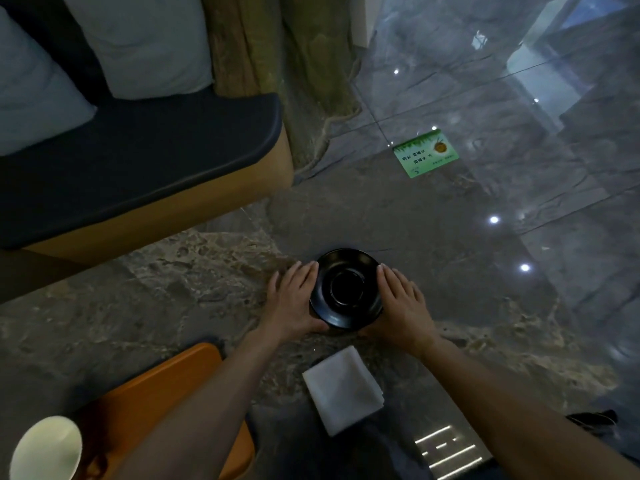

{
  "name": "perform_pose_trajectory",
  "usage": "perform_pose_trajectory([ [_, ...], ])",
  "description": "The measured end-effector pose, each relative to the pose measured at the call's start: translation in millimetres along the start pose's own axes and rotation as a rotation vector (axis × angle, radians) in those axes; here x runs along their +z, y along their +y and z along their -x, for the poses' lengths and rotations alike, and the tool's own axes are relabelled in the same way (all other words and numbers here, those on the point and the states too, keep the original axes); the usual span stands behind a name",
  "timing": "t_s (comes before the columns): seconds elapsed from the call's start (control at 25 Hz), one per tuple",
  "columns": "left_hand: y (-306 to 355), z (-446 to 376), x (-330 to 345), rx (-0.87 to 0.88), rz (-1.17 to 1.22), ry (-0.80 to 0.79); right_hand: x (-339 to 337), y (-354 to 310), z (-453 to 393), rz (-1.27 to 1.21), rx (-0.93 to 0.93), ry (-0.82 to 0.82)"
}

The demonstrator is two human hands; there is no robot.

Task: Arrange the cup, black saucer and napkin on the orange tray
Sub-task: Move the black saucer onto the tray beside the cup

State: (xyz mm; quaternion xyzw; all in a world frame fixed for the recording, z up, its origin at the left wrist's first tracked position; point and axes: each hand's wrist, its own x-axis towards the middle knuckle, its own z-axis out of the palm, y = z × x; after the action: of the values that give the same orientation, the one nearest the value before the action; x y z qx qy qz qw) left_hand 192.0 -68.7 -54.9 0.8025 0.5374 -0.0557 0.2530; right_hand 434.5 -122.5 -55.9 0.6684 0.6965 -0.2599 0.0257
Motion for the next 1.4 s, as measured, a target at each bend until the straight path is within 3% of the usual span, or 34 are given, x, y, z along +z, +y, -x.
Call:
perform_pose_trajectory([
  [0.6, 10.6, 51.5, -18.5, -0.057, 0.064, 0.184, -39.4, -22.7, 21.3, 0.094, -0.165, 0.068],
  [1.0, 26.9, 150.5, -31.9, -0.275, 0.029, 0.359, -61.9, -70.1, 48.0, 0.116, -0.442, 0.042],
  [1.4, 10.9, 243.8, -15.5, -0.479, 0.086, 0.448, -36.9, -130.4, 68.9, 0.168, -0.659, 0.001],
])
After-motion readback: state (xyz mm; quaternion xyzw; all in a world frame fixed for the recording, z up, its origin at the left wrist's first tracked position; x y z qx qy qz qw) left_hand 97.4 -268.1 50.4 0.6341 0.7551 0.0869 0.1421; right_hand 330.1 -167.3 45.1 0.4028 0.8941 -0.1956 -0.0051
